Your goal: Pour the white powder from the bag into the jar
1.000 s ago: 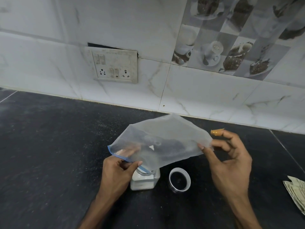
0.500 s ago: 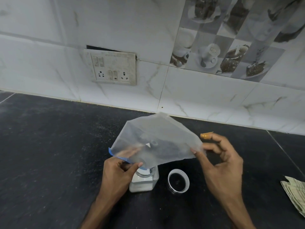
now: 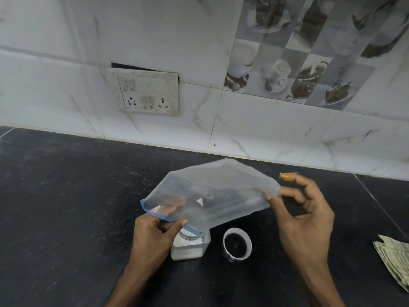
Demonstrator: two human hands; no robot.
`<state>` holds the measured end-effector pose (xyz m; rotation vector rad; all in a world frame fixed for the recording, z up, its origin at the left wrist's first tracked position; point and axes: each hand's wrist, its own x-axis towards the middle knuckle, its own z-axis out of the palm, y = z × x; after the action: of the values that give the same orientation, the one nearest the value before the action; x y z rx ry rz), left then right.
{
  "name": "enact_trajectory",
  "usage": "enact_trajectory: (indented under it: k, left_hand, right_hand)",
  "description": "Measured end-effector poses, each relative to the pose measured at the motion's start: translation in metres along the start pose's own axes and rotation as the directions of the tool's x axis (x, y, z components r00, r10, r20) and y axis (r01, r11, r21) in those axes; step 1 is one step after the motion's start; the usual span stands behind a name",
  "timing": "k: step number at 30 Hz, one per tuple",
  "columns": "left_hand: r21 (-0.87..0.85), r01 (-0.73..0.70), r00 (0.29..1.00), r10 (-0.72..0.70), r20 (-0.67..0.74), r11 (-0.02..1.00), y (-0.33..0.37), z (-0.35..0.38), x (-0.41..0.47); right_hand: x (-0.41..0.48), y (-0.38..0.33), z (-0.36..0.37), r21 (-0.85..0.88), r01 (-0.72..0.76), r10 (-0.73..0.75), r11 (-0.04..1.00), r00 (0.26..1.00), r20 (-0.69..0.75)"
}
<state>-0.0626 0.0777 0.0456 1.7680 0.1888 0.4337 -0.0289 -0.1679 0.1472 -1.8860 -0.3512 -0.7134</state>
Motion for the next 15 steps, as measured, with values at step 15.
enact_trajectory:
  k: [15]
  left_hand:
    - [-0.023,0.03,1.0,-0.029,0.01,0.999,-0.0016,0.0032,0.0003]
  right_hand:
    - [0.0006,-0.001,-0.0021,-0.004,-0.013,0.013,1.0,0.999,-0.038]
